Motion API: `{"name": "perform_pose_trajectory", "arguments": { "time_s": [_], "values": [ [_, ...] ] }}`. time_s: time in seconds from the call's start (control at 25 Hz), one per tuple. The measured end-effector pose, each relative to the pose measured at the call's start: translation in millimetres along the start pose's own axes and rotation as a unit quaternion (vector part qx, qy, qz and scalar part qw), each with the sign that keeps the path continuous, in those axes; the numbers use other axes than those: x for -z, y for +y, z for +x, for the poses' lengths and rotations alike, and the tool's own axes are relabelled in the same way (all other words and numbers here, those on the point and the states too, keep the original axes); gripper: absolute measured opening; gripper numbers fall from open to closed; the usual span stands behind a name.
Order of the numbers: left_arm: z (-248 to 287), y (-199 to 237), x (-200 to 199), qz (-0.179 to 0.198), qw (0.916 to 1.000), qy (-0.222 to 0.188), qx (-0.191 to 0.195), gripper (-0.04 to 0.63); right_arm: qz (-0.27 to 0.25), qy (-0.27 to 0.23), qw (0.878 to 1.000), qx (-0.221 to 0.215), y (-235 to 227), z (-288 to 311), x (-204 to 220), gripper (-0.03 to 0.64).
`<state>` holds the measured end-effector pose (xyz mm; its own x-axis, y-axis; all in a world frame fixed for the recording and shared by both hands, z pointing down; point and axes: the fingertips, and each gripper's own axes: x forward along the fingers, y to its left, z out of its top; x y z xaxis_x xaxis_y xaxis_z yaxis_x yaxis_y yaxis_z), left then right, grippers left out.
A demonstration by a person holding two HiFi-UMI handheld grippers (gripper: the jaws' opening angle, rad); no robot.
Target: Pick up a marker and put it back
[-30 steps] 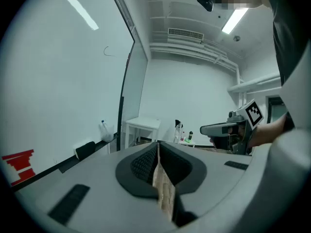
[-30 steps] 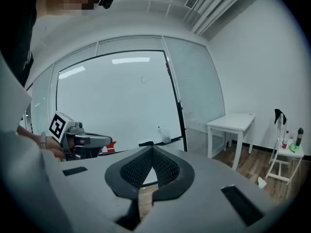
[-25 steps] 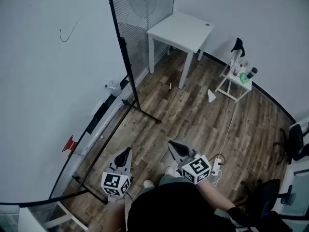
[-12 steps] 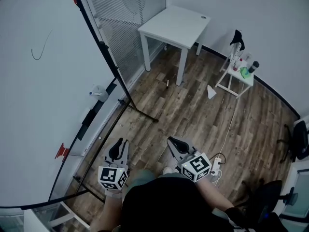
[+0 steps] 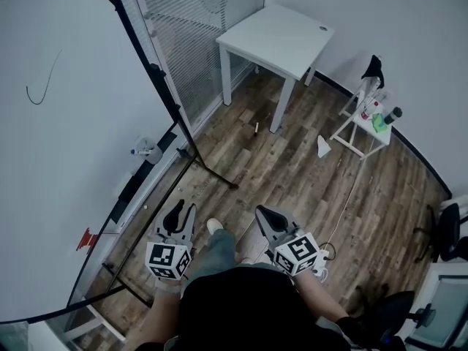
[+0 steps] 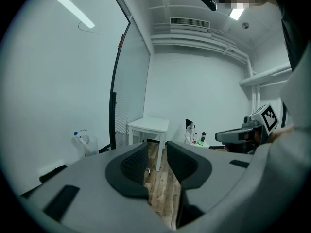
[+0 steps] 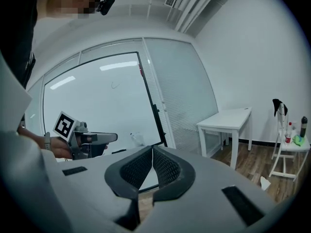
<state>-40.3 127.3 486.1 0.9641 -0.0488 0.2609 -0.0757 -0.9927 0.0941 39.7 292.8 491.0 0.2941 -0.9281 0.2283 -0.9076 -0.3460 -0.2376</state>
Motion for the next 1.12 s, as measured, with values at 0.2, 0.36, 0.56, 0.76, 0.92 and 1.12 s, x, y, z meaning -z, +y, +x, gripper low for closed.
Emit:
{"name": "perform_pose_trajectory", "arguments": {
  "time_s": [0.2, 0.36, 0.56, 0.76, 0.92, 1.12],
  "values": [
    [46.3, 61.0, -10.8, -0.021, 0.9998, -0.001, -0.007, 0.121, -0.017, 0.008, 1.000, -0.015, -14.2, 81.2, -32.0, 0.029],
    [70.1, 108.0, -19.2, -0.028, 0.9994, -0.005, -0.018, 0.121, -0.032, 0.010, 0.999, -0.030, -17.3, 141.7, -57.2, 0.029],
    [85.0, 151.0, -19.8, -0.027, 0.9987, -0.002, -0.044, 0.121, -0.043, 0.021, 0.997, -0.063, -10.6, 203.4, -71.8, 0.029],
    [82.2, 185.3, -12.5, -0.053, 0.9942, 0.000, -0.093, 0.121, -0.052, 0.037, 0.992, -0.111, 2.2, 255.9, -76.4, 0.029],
    [76.6, 209.2, -1.8, -0.076, 0.9863, 0.007, -0.146, 0.121, -0.062, 0.052, 0.984, -0.160, 12.8, 288.8, -82.5, 0.029],
    [75.3, 235.2, 10.1, -0.106, 0.9710, 0.016, -0.214, 0.121, -0.084, 0.081, 0.968, -0.221, 15.2, 318.6, -88.9, 0.029]
  ]
}}
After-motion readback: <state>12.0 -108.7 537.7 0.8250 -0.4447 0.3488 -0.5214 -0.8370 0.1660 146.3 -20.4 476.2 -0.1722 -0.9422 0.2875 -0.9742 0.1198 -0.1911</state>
